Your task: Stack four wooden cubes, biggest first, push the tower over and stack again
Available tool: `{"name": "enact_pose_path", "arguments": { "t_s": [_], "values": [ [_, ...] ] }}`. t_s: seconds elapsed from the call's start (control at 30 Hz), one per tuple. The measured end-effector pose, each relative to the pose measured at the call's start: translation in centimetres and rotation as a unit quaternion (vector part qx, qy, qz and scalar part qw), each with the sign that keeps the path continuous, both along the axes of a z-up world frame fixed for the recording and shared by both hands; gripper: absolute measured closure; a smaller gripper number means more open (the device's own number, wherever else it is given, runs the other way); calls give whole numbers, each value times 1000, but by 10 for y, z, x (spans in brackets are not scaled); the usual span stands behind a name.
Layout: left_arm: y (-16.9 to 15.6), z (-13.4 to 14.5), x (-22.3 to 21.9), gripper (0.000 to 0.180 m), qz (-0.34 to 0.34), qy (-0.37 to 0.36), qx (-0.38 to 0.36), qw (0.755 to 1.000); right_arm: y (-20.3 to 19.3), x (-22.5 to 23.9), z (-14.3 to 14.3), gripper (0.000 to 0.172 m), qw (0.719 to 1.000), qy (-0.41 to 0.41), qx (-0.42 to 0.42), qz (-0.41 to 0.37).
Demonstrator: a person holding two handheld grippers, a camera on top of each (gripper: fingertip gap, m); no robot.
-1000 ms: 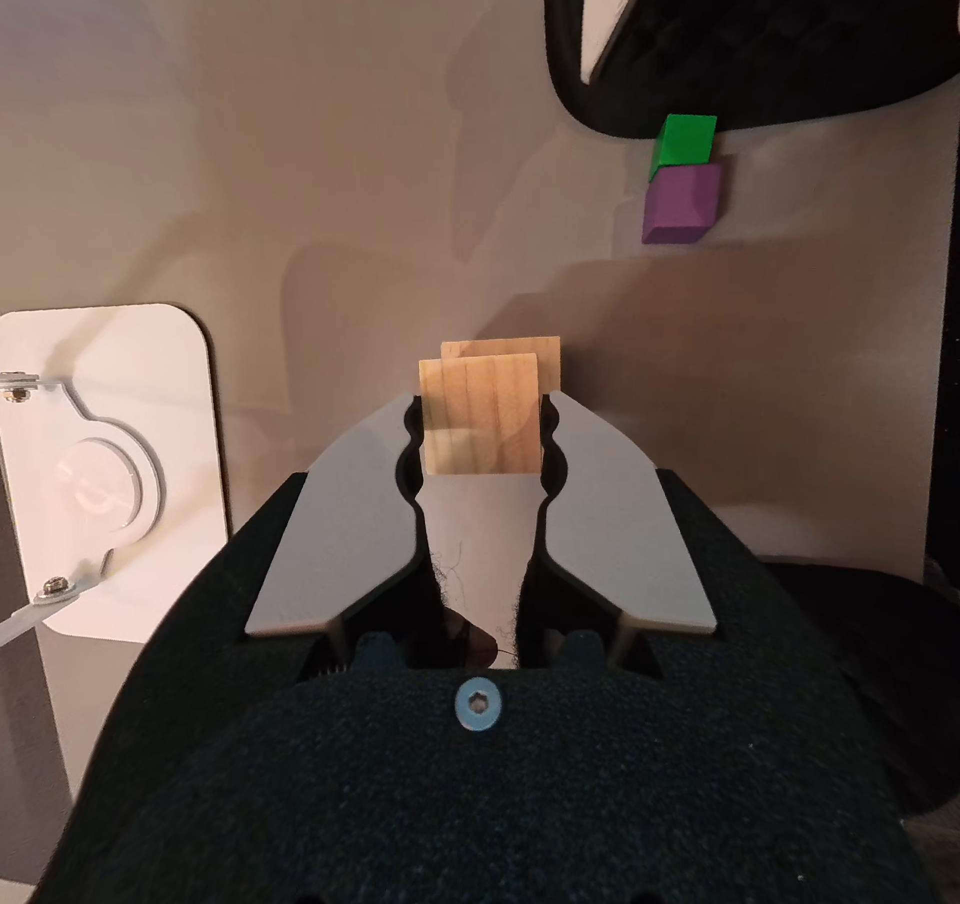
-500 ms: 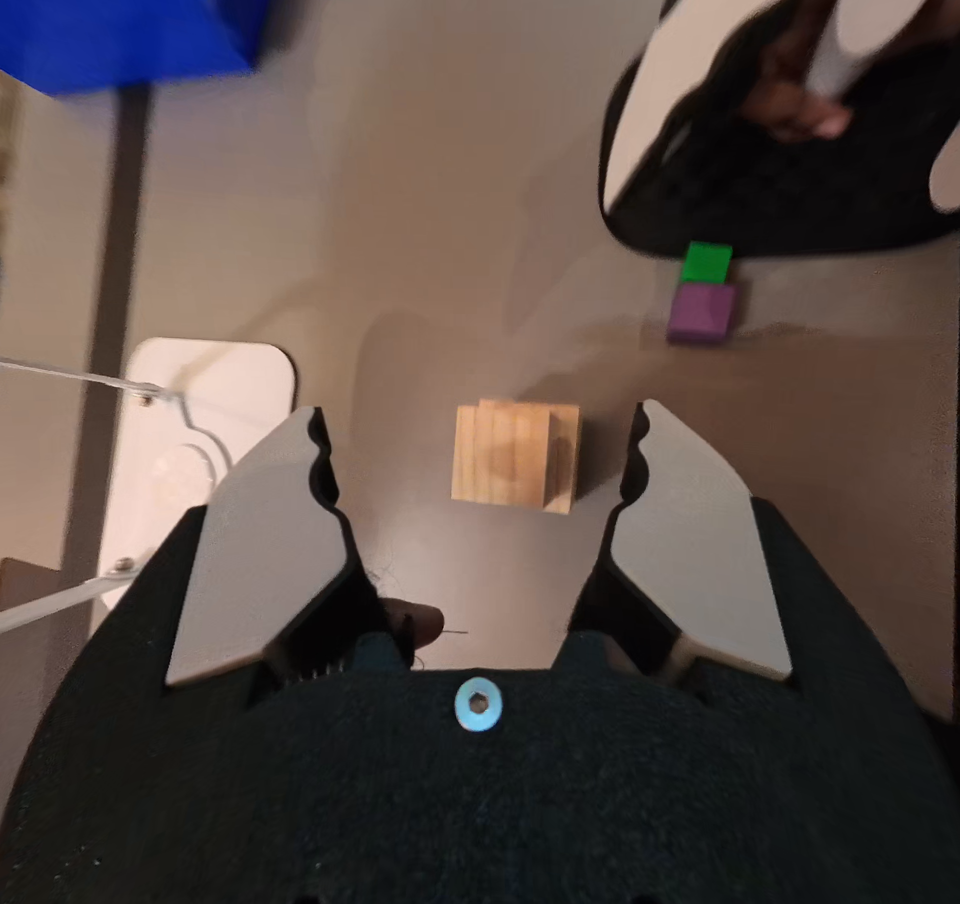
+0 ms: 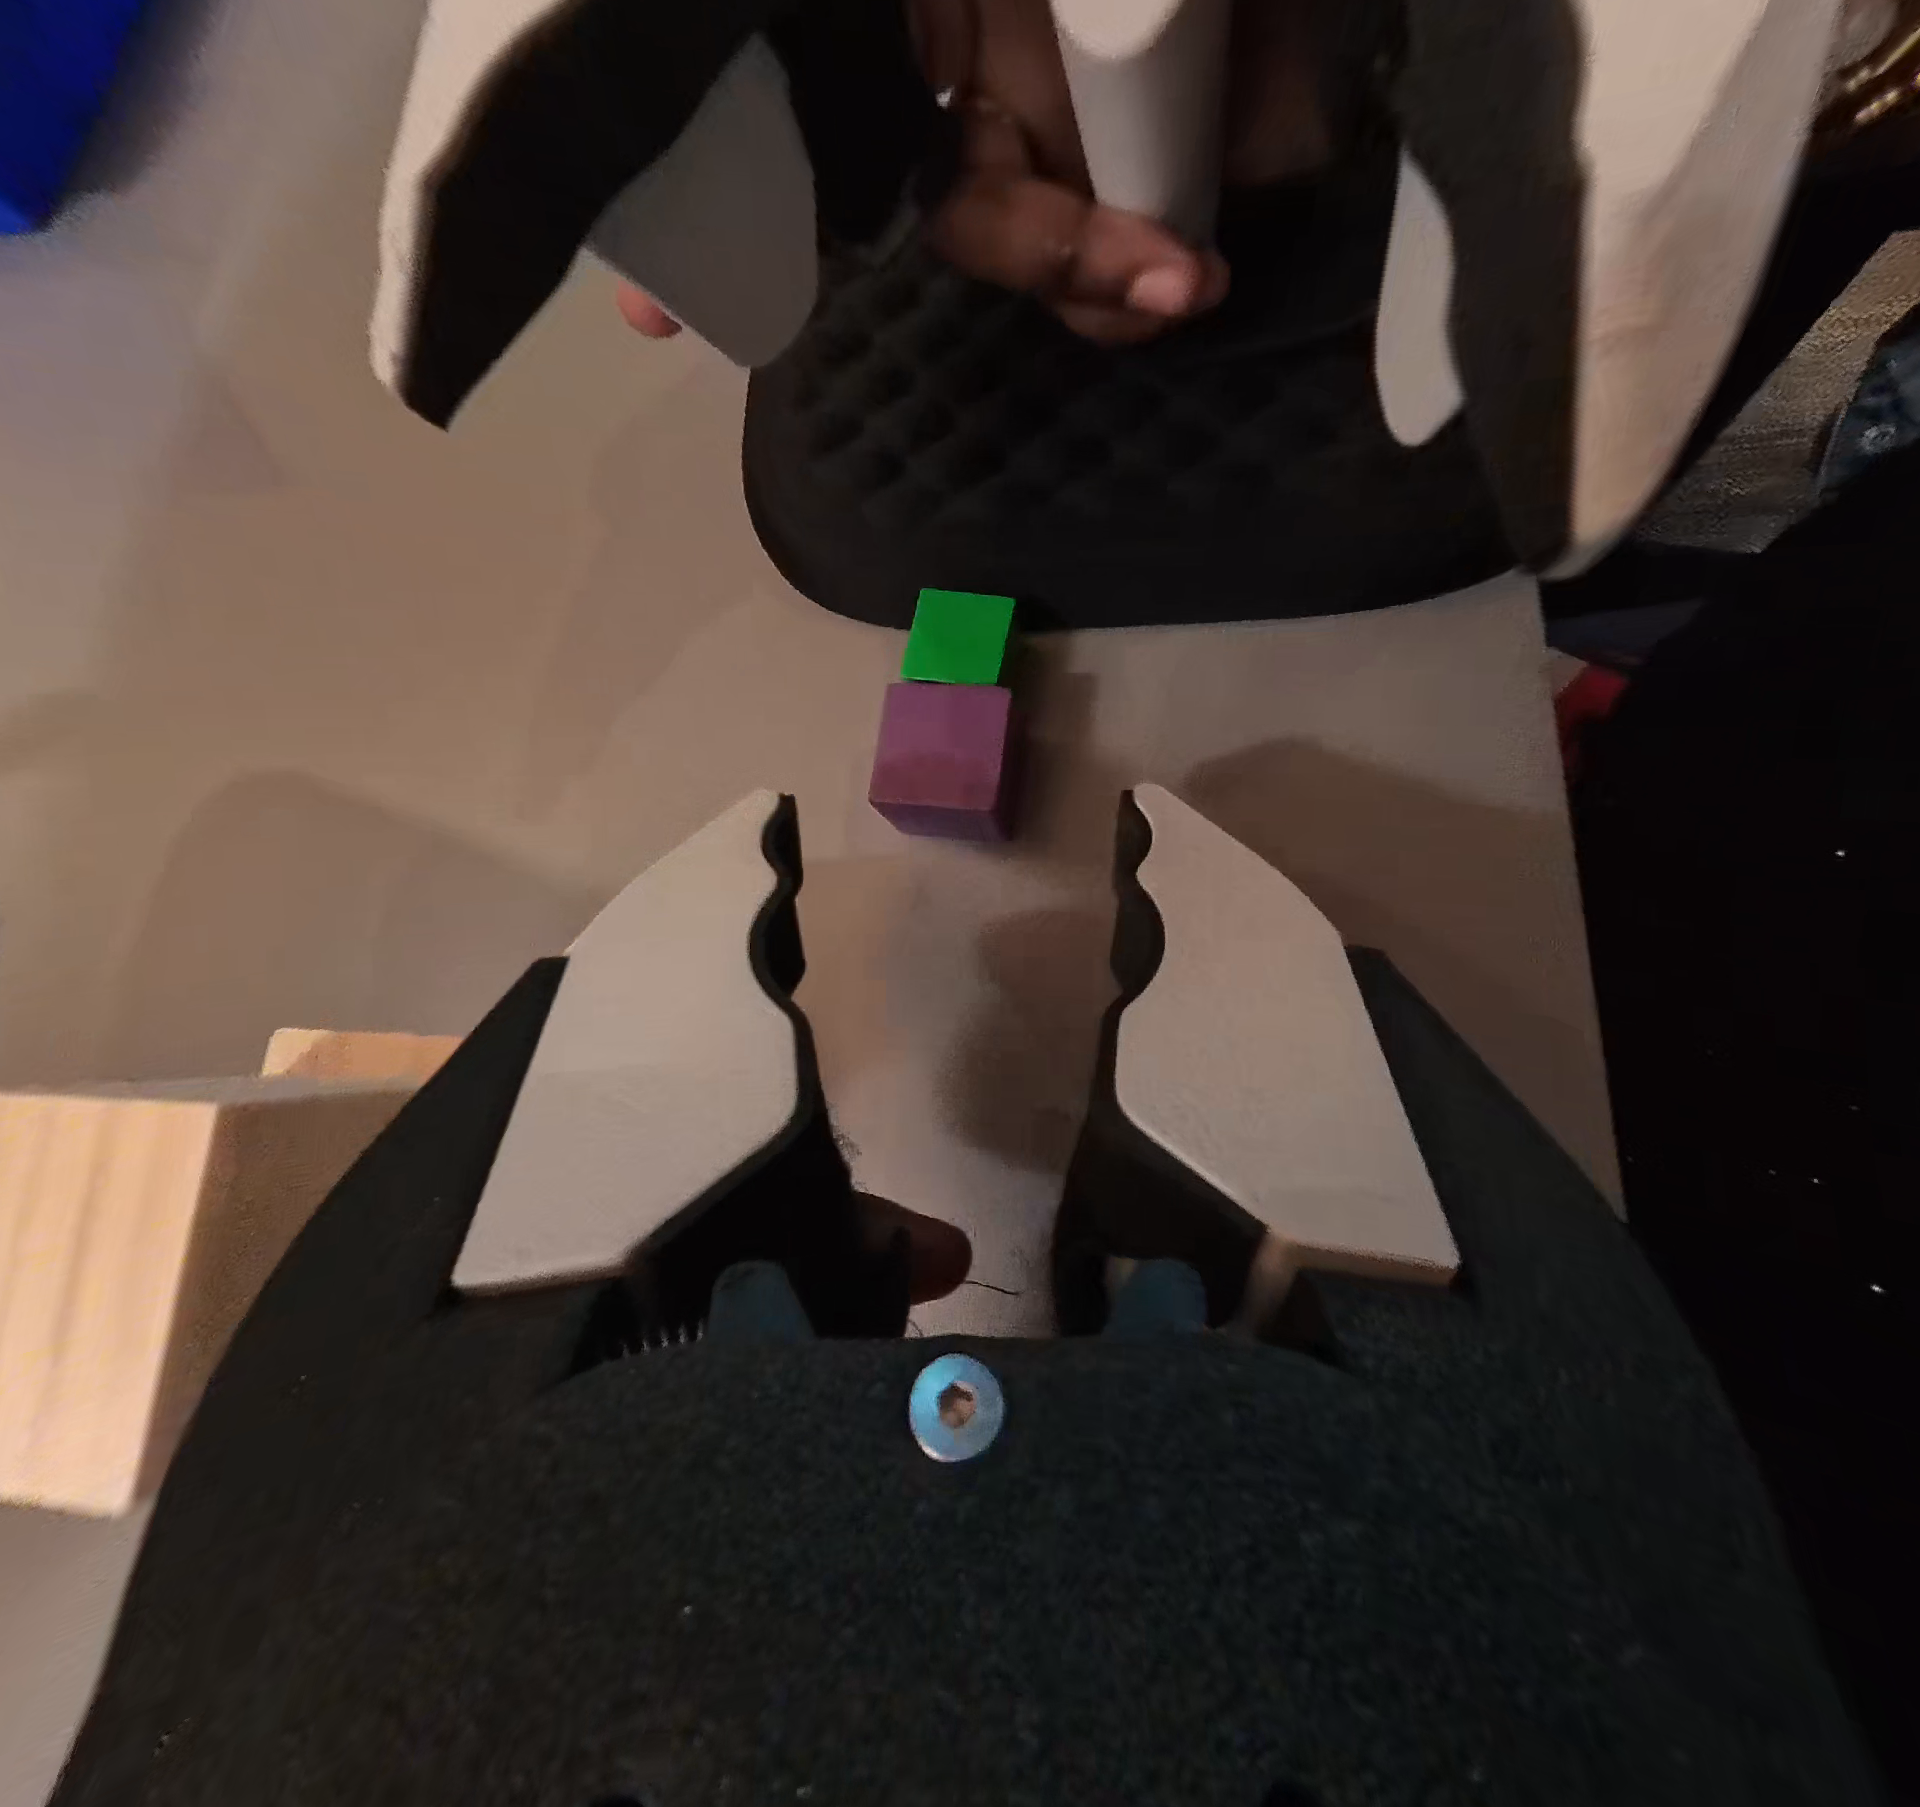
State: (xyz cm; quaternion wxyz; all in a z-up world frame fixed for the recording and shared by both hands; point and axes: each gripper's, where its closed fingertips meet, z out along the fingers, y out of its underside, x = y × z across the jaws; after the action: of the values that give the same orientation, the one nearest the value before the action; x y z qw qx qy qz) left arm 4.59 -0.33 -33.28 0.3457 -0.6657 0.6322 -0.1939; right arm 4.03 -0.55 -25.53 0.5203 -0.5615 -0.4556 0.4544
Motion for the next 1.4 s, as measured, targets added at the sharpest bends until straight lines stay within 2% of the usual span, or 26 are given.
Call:
{"name": "enact_pose_path", "arguments": {
  "t_s": [0.3,0.4,0.47,0.57,0.83,0.93,1.13,1.4],
  "values": [
    [9,-14,11,133,-12,-1,-15,1000,0,1,1,63,1000,4,-3,0],
    [8,-13,13,153,-19,-7,-15,1000,1,1,1,63,1000,4,-3,0],
    [6,-9,11,154,-23,-5,-20,1000,1,1,1,63,1000,4,-4,0],
    [9,13,3,154,-12,-18,-18,1000,1,1,1,63,1000,6,-5,0],
    [37,105,-43,154,6,-49,25,998,0,0,0,63,1000,0,-2,-1],
    [54,120,-59,154,12,-54,29,998,1,0,0,64,1000,-1,-2,-2],
    [78,104,-74,154,16,-38,21,999,1,0,0,64,1000,-1,-4,-3],
    [81,85,-75,154,4,-39,3,999,1,1,0,64,1000,1,-6,-3]
  ]
}}
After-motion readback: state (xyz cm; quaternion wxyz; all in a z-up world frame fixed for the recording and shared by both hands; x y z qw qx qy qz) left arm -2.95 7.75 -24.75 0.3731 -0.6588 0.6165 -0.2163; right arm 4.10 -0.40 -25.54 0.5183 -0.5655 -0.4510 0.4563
